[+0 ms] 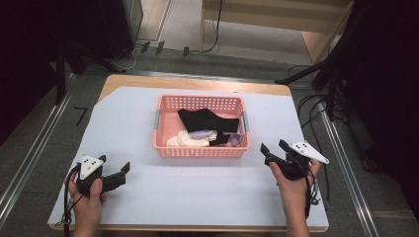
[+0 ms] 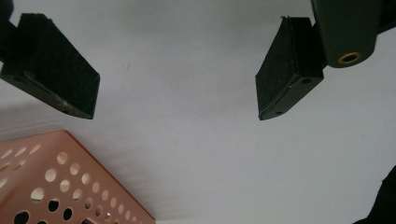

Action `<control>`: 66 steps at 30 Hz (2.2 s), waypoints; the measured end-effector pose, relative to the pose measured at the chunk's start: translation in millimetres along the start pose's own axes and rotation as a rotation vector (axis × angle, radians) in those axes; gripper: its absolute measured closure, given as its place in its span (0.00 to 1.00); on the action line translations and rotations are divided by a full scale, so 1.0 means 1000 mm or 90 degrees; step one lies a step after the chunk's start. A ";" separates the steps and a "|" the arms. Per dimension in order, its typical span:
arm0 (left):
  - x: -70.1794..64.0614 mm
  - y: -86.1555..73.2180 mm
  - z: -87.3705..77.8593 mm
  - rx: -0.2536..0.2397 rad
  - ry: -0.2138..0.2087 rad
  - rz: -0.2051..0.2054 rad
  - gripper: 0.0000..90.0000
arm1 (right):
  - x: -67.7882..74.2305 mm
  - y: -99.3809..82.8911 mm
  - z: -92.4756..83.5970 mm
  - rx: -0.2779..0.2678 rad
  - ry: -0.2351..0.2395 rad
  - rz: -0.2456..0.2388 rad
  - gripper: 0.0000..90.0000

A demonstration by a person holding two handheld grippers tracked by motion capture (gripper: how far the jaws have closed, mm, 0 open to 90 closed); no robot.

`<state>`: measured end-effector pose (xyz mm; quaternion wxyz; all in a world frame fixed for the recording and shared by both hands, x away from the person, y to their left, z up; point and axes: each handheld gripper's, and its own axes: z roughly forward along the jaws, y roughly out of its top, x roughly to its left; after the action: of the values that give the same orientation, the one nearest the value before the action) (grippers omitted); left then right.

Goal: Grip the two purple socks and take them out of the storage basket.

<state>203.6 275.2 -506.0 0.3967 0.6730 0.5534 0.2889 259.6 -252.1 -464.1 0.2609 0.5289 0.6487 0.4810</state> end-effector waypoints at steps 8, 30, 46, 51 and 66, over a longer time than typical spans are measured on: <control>0.000 0.000 0.000 0.002 -0.001 0.000 0.16 | 0.016 0.014 0.011 -0.005 0.022 -0.005 0.38; 0.001 0.000 0.001 -0.001 -0.001 -0.005 0.16 | 0.086 0.023 0.075 0.043 0.091 -0.033 0.65; 0.001 0.000 0.001 0.002 -0.003 -0.003 0.16 | 0.135 0.024 0.111 0.102 0.103 -0.087 0.70; 0.002 0.000 0.001 0.005 -0.002 -0.001 0.16 | 0.144 0.026 0.124 0.137 0.104 -0.070 0.69; 0.001 0.000 0.002 0.007 -0.002 -0.003 0.16 | 0.157 0.028 0.162 0.260 0.056 -0.056 0.65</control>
<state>205.5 275.9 -506.6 0.3948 0.6744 0.5556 0.2840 361.1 -49.6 -476.5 0.1400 0.5206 0.7659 0.3504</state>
